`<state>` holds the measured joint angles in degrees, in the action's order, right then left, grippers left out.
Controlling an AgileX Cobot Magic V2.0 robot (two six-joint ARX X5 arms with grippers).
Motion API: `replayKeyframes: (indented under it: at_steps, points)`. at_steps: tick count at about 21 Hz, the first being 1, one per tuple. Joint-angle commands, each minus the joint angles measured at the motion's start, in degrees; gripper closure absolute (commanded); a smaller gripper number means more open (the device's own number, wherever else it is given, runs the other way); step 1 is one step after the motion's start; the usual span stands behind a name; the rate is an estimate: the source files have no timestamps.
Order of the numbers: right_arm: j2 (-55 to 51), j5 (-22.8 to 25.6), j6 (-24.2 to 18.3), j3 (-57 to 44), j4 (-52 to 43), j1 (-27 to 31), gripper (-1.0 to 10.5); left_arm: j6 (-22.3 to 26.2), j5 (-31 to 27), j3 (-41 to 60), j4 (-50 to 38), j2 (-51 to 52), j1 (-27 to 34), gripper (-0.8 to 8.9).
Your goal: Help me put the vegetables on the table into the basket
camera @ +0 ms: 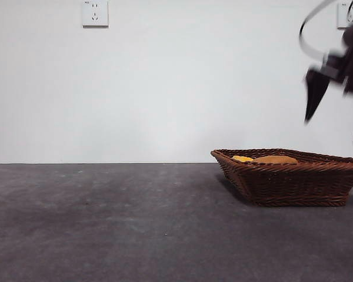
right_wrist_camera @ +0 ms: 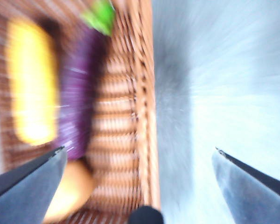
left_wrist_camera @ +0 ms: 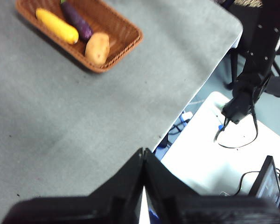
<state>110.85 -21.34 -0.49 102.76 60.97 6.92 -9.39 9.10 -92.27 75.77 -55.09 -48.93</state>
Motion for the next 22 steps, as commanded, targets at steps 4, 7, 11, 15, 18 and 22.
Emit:
replayKeyframes:
  at_steps: [4, 7, 11, 15, 18, 22]
  points:
    - [-17.1, 6.2, -1.2, 0.2, 8.1, 0.2, 8.4, 5.2, -0.2, 0.3, -0.3, 3.7, -0.2, 8.22]
    - [-26.5, 6.8, -1.3, 0.2, 12.8, -0.9, 9.6, 7.5, -0.2, 0.4, -0.3, 4.5, -0.2, 8.22]
    - [-39.3, 12.1, -1.3, 0.2, 17.1, -1.8, 9.6, 9.9, -0.2, 0.7, -0.2, 4.6, -0.2, 8.22]
    - [-50.7, 12.4, -1.0, 0.0, 17.9, -1.7, 9.6, 9.5, -0.1, 2.7, -0.2, 4.6, -0.2, 8.22]
    - [-56.1, 12.4, 1.0, 0.0, 17.9, -1.7, 9.6, 8.1, -0.1, 5.0, -0.2, 4.6, -0.2, 8.22]
    - [-60.7, 12.4, 1.4, 0.0, 17.9, -1.7, 9.4, 6.4, -0.1, 7.2, -0.3, 4.5, -0.2, 8.16]
